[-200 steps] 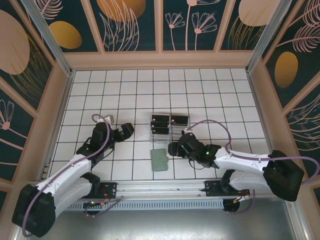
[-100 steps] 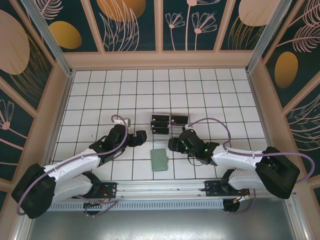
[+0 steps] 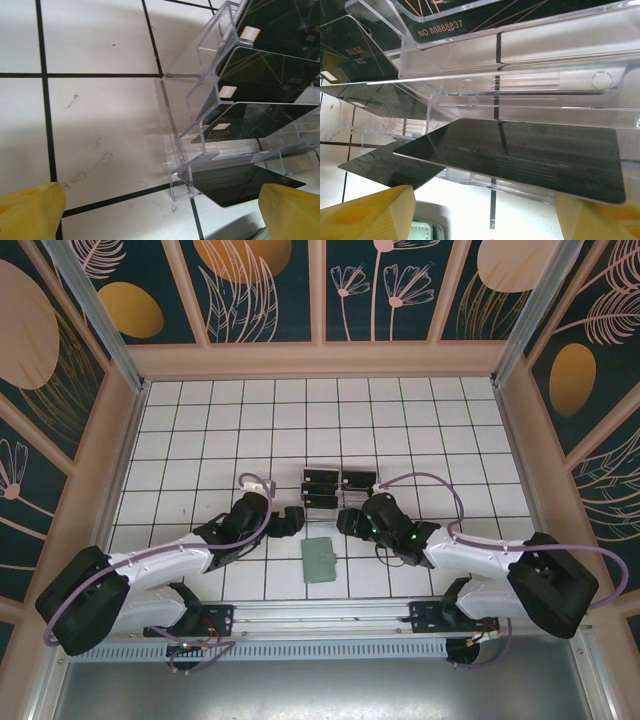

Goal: Put the credit cards into the card holder
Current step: Move the storage box to the center of the table.

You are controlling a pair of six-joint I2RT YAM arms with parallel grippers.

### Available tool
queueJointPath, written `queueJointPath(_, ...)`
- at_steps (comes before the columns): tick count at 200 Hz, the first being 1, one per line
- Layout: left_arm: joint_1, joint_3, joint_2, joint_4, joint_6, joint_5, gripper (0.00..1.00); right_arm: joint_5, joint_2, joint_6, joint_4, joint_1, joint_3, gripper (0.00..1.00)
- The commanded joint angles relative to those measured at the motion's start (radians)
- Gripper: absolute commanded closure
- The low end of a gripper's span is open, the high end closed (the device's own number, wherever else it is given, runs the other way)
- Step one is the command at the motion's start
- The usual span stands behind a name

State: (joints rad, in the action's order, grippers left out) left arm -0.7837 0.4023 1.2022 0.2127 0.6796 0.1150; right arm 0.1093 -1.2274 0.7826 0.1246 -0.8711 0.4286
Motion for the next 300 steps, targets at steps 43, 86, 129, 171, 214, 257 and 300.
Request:
queueJointPath(43,-0.026,-0.015,0.042,0.073,-0.081,0.040,0.02,-0.021,-0.033,-0.022,0.063,0.024,-0.021,0.26)
queueJointPath(86,-0.029,-0.010,0.090,0.099,-0.097,0.059,0.02,-0.030,-0.061,-0.019,0.087,0.029,-0.019,0.26)
queueJointPath(129,-0.029,0.013,0.152,0.102,-0.106,0.112,0.02,-0.034,-0.080,-0.016,0.110,0.033,-0.022,0.26)
queueJointPath(171,-0.029,0.048,0.225,0.134,-0.115,0.155,0.02,-0.037,-0.095,-0.011,0.138,0.044,-0.030,0.26)
queueJointPath(214,-0.027,0.106,0.295,0.143,-0.152,0.189,0.02,-0.046,-0.098,-0.003,0.182,0.083,-0.043,0.26)
queueJointPath(257,-0.027,0.150,0.351,0.160,-0.184,0.216,0.01,-0.089,-0.122,-0.005,0.247,0.153,-0.047,0.27)
queueJointPath(300,-0.016,0.187,0.385,0.170,-0.212,0.219,0.02,-0.118,-0.166,-0.040,0.245,0.180,-0.003,0.27)
